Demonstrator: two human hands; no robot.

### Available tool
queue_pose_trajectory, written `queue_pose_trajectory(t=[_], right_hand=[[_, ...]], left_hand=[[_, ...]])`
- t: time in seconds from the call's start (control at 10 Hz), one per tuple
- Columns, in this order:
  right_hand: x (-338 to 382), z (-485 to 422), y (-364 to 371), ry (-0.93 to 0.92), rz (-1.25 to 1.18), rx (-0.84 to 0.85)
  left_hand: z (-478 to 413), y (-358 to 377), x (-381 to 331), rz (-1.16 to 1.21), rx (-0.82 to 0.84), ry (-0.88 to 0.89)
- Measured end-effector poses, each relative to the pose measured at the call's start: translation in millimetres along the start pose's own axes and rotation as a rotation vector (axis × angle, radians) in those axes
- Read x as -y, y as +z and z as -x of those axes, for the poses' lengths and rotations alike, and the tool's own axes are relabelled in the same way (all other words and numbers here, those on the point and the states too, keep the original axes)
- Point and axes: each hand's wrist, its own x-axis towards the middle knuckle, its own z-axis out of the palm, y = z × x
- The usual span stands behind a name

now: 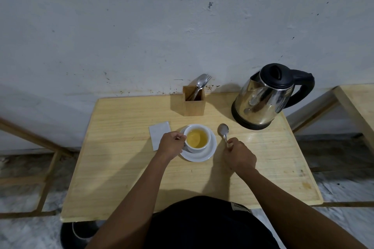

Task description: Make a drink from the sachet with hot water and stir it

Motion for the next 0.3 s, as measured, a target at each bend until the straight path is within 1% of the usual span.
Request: queue_pose_trajectory(t=[0.2,0.3], right_hand=[[4.4,3.4,-6.8,0.0,-0.021,-0.036],[9.1,0.2,-12.8,-0.01,-0.105,-0.061]], left_hand=[[4.6,-1.7,-2.4,-0.02,0.012,0.014],[1.3,-3.0,0.8,-0.059,0.015,0.033]])
